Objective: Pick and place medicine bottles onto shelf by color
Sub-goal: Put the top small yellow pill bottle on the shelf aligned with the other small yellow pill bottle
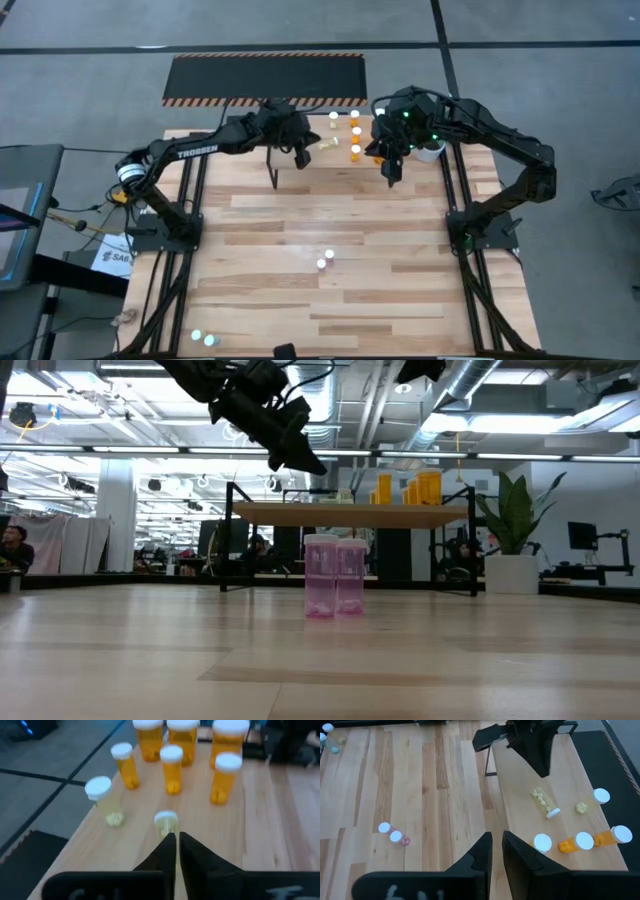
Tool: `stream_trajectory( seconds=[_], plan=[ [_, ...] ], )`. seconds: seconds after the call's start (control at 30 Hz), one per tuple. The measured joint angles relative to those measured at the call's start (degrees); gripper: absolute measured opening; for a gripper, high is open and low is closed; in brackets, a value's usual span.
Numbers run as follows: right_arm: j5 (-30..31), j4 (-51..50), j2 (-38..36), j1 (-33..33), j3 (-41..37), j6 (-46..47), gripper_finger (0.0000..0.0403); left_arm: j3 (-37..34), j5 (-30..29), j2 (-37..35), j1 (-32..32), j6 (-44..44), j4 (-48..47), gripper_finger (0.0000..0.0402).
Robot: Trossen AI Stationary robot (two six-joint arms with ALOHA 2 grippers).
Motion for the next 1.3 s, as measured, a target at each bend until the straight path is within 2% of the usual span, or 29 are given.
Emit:
stream_trajectory(
  seconds=[0.13,0.33,0.47,0.6,0.7,0.9,1.3],
  plan=[
    [0.0,-0.05,0.0,0.0,0.0,-0.02,0.0065,0.0,-0.78,0.0,-0.81,-0.62,1.48,0.0074],
    [0.0,-0.01,0.0,-0.53,0.0,-0.98,0.0065,1.71,-3.08,3.4,-1.51,-7.86,4.35,0.0205],
    [-0.01,-0.08,0.0,-1.28,0.0,-1.72,0.0065,8.38,-5.88,7.41,-1.93,-8.55,-5.43,0.027],
    [-0.02,-0.14,0.0,-1.64,0.0,-2.14,0.0065,13.81,-6.87,11.24,-2.3,-7.81,-11.93,0.0307],
    [-0.02,-0.36,0.0,-1.62,0.0,-2.45,0.0065,14.2,-7.97,12.79,-2.44,-6.54,-13.48,0.0317],
    [-0.02,-0.79,0.0,-1.62,0.0,-2.94,0.0065,14.36,-9.42,13.19,-2.45,-5.36,-14.59,0.0311],
    [-0.02,-1.21,0.0,-1.62,0.0,-5.0,0.0065,14.43,-9.82,13.2,-2.47,-5.13,-18.65,0.0254]
  ],
)
